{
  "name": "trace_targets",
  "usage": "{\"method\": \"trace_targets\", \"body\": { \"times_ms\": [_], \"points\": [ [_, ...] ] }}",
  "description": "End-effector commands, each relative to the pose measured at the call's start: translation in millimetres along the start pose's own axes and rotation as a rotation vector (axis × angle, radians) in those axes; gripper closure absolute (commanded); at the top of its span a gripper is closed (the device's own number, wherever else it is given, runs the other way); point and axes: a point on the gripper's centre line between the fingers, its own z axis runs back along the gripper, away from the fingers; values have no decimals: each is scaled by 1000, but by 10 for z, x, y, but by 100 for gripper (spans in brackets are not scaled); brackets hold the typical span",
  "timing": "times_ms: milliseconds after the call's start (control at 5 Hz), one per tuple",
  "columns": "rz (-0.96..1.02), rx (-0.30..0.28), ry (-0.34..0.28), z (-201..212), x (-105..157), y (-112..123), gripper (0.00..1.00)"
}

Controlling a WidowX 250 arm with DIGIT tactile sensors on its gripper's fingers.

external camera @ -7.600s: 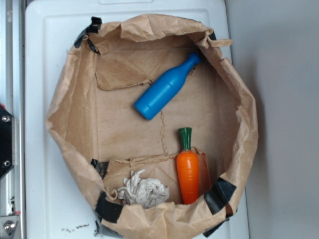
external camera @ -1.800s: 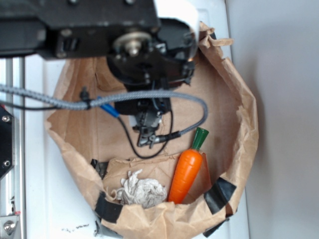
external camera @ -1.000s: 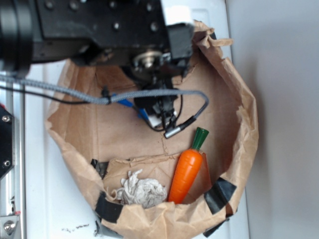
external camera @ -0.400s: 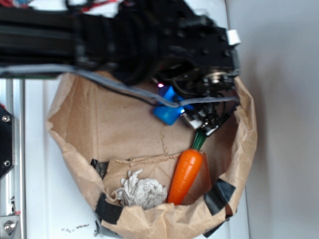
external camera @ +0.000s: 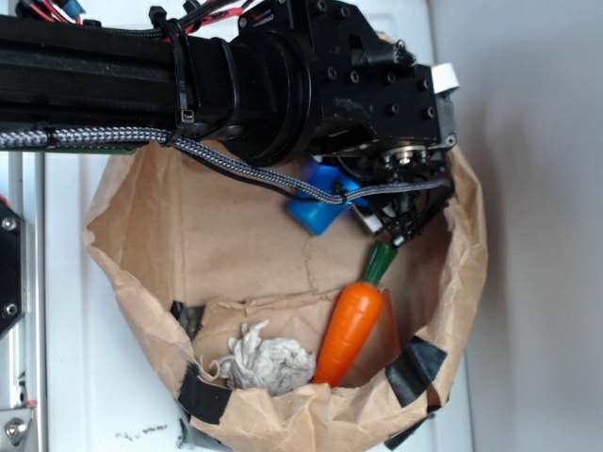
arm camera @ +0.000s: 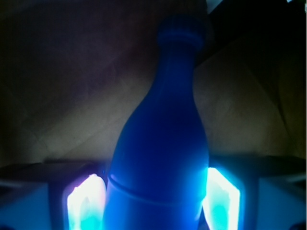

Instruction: Grab the blue bottle.

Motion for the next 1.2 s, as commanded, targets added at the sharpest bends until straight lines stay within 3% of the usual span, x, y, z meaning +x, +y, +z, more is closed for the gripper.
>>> {"method": "trace_targets", "body": {
  "times_ms": [0,400,600,800,1000],
  "points": [
    [-23,-59,-15,386,94,-17,100],
    [-68,-149,48,1066,-156,99,100],
    [-157,-212,34,1291,-310,181,100],
    [-408,-246,1,1289,-351,142,100],
    [-665,-222,-60,1353,-315,130,100]
  ]
}}
